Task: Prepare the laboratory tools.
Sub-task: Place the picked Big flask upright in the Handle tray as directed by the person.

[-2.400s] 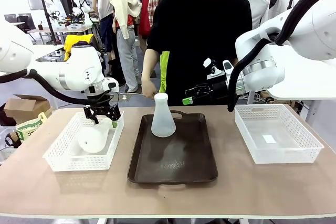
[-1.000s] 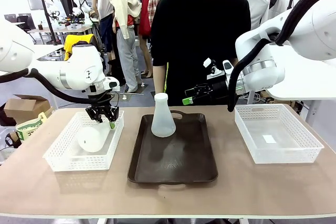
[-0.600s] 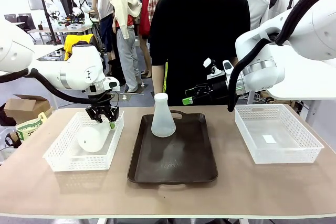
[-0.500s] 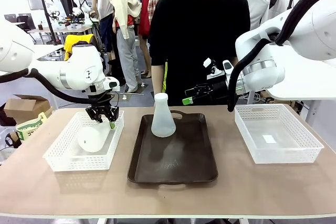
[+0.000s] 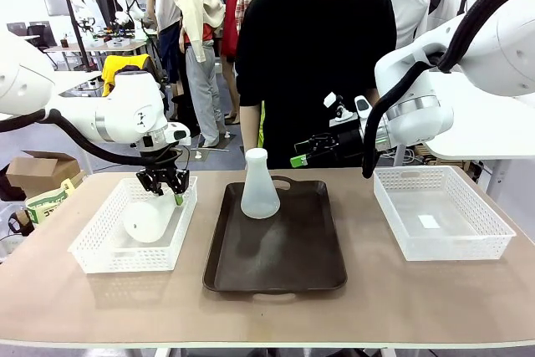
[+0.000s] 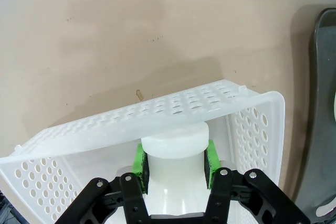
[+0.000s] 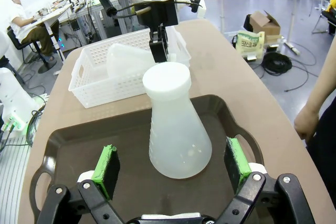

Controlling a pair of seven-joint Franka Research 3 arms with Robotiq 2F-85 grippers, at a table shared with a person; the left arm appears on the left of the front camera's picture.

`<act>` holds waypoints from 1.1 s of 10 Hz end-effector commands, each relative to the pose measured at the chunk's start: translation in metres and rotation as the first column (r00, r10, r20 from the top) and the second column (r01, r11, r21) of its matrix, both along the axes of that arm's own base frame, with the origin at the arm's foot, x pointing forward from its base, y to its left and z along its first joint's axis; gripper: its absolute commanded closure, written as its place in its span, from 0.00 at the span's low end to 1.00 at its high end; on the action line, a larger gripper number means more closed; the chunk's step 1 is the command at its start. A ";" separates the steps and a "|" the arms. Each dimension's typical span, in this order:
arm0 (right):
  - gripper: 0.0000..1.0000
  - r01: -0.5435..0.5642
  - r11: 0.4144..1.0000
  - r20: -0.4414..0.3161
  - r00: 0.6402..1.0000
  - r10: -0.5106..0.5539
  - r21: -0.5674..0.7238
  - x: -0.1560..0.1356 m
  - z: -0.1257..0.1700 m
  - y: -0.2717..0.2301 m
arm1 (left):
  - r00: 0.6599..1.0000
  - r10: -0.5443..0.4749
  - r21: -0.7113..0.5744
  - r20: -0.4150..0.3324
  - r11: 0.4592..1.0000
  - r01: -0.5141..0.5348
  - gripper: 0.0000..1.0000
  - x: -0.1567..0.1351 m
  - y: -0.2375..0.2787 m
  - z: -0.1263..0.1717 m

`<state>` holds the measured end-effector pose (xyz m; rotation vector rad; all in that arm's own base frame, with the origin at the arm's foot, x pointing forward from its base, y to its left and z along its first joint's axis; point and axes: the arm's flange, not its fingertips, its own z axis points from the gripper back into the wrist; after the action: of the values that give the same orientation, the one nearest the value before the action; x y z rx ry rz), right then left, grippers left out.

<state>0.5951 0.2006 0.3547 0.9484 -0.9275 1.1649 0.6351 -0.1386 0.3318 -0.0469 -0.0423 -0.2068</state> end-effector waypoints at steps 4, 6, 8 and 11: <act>0.00 -0.001 1.000 0.006 1.000 0.001 -0.002 0.002 -0.001 0.002 | 0.998 0.054 0.083 0.037 0.995 -0.057 1.00 -0.039 0.021 0.096; 0.00 -0.001 1.000 0.006 1.000 0.001 -0.002 0.002 -0.001 0.002 | 0.998 0.032 0.009 0.054 0.999 -0.033 1.00 -0.053 0.030 0.131; 0.00 -0.001 1.000 0.006 1.000 0.001 -0.002 0.002 -0.001 0.002 | 0.995 0.031 -0.037 0.097 0.999 -0.027 1.00 -0.070 0.031 0.157; 0.00 -0.001 1.000 0.006 1.000 0.001 -0.002 0.002 -0.001 0.002 | 0.989 0.016 -0.045 0.146 0.999 -0.010 1.00 -0.089 0.035 0.173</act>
<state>0.5953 0.2006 0.3547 0.9483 -0.9277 1.1648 0.5540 -0.1113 0.5090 -0.0563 -0.1650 -0.1787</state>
